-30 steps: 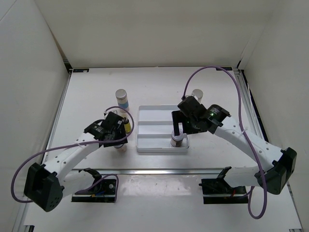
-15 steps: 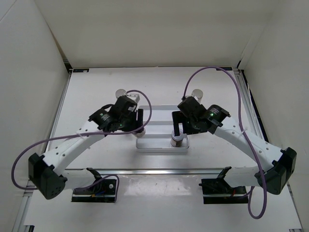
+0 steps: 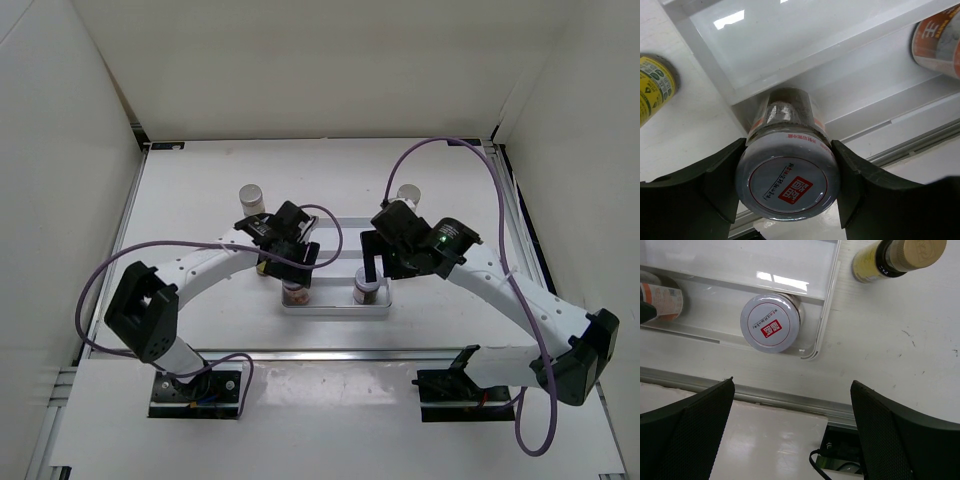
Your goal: Organize the condiment bottles
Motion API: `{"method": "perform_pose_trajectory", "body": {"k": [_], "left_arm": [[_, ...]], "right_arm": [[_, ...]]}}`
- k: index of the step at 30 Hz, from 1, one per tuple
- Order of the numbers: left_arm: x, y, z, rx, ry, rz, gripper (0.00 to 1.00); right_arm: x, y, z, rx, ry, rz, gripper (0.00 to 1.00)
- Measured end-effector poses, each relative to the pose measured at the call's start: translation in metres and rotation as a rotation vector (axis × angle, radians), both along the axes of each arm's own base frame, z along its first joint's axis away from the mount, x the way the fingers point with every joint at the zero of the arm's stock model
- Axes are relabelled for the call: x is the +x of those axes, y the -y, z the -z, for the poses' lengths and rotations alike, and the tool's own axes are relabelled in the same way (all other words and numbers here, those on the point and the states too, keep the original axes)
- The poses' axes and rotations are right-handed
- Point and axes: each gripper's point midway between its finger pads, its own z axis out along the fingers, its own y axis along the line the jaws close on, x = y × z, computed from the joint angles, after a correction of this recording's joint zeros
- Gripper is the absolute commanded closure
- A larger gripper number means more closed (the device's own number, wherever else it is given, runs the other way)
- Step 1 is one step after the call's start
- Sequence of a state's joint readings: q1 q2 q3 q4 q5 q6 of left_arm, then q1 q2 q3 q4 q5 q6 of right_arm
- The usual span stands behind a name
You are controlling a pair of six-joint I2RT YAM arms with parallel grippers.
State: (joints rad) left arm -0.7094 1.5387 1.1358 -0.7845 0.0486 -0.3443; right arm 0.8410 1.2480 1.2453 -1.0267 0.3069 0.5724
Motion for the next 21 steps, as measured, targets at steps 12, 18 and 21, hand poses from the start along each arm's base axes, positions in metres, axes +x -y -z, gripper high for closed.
{"method": "perform_pose_trajectory", "body": {"k": [12,18,21], "left_arm": [[0.001,0.004,0.007,0.004,-0.029,0.043,0.00],[0.019,0.030,-0.062,-0.155,0.105,0.069,0.00],[0.029,0.032,-0.124,-0.249,0.262,0.068,0.00]], "right_arm": [[0.001,0.008,0.001,-0.032,0.009,0.019,0.00],[0.006,0.021,-0.005,-0.070,0.047,0.061,0.00],[0.015,0.034,-0.017,-0.064,0.080,0.108,0.00]]}}
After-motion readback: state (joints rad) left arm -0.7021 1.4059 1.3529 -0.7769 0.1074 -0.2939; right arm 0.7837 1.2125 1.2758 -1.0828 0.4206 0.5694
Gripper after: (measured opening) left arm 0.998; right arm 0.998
